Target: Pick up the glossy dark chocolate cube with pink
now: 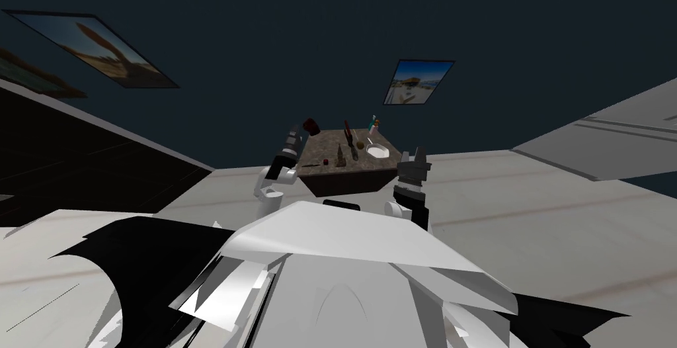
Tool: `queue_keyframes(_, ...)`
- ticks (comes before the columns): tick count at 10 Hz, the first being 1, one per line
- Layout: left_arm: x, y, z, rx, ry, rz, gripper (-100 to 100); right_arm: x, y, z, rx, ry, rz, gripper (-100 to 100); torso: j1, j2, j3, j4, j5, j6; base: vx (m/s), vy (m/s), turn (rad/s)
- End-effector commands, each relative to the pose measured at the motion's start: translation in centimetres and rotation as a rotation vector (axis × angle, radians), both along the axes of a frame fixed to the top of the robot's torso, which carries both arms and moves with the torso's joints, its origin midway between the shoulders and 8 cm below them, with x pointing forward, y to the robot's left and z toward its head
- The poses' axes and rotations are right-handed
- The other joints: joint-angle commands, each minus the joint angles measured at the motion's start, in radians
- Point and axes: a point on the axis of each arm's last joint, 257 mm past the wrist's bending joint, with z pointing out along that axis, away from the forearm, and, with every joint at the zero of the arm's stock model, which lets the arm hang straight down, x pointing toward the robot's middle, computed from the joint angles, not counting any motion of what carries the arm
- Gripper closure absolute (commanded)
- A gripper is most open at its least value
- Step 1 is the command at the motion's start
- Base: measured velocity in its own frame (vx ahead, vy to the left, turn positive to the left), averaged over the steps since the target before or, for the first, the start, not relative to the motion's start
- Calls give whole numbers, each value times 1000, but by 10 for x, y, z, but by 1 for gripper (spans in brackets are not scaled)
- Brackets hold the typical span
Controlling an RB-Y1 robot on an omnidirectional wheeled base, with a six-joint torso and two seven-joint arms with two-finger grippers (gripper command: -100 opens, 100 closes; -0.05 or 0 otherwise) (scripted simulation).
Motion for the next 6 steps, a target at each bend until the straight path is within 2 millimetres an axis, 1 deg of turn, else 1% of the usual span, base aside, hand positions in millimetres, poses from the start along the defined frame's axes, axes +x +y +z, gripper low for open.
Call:
queue_keyframes(1, 4, 5, -8, 2, 40, 17, -100, 0, 0, 0, 0, 0, 0, 0, 0, 0, 0, 0, 0, 0, -14, 46, -48)
queue_keyframes(2, 5, 6, -10, 0, 50, 20, -100, 0, 0, 0, 0, 0, 0, 0, 0, 0, 0, 0, 0, 0, -7, 19, 0)
queue_keyframes(3, 12, 11, -11, 11, 69, 35, -100, 0, 0, 0, 0, 0, 0, 0, -2, 0, 0, 0, 0, 0, -10, 34, -67)
queue_keyframes(5, 13, 14, -18, 6, 99, 45, -100, 0, 0, 0, 0, 0, 0, 0, -1, 0, 0, 0, 0, 0, -8, 27, -28)
queue_keyframes(6, 19, 20, -19, 13, 121, 61, -100, 0, 0, 0, 0, 0, 0, 0, -2, 0, 0, 0, 0, 0, -11, 23, -85)
